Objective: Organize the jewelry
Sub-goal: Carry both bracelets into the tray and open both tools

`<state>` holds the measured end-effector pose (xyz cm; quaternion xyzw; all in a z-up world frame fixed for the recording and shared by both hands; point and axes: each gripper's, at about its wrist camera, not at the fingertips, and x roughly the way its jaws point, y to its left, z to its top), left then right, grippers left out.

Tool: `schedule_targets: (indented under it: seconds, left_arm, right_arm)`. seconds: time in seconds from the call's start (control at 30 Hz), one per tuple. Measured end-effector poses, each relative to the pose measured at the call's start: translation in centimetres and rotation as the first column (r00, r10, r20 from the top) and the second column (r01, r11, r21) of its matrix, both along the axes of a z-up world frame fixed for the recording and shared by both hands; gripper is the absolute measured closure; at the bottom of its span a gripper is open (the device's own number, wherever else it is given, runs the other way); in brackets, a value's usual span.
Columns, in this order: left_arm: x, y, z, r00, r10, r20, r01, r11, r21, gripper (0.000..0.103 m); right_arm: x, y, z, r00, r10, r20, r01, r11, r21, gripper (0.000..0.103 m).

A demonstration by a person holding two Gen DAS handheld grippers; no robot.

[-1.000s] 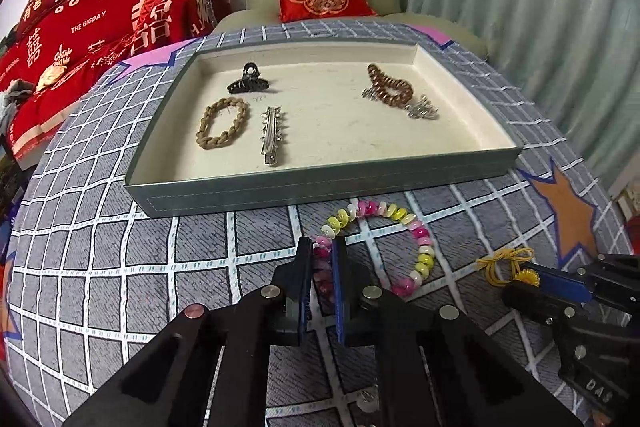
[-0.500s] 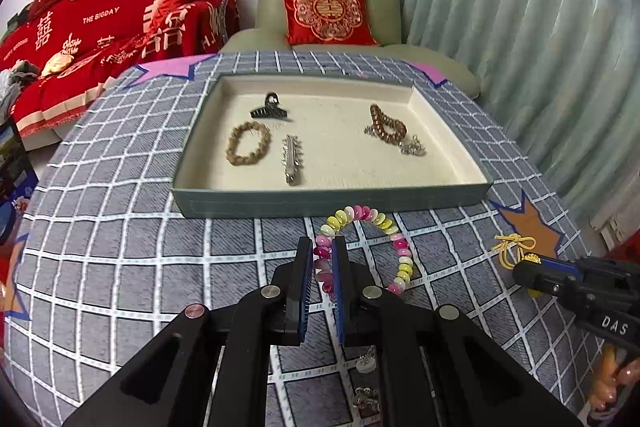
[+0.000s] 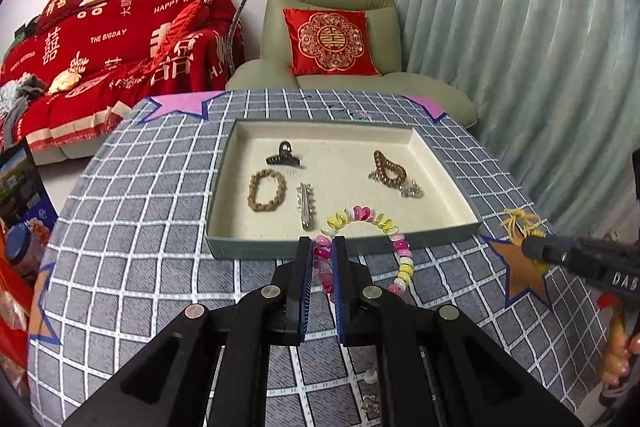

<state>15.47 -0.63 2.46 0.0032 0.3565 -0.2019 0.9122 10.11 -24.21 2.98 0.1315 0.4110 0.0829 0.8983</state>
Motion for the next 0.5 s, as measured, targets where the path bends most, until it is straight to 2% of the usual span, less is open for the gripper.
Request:
schedule_targets:
  seconds: [0.27, 0.5]
  left_arm:
    - [1.8, 0.3, 1.6, 0.999, 0.034, 0.038, -0.034, 0.999, 0.009, 0.084]
    - [4.2, 0.7, 1.8, 0.996, 0.070, 0.047, -0.070, 0.997, 0.012, 0.084]
  right_arm:
    - [3.1, -0.3, 2.8, 0.999, 0.010, 0.041, -0.010, 1.000, -0.019, 0.090]
    - [6.4, -0.4, 3.3, 0.999, 0.011, 0.037, -0.011, 1.000, -0.010, 0.090]
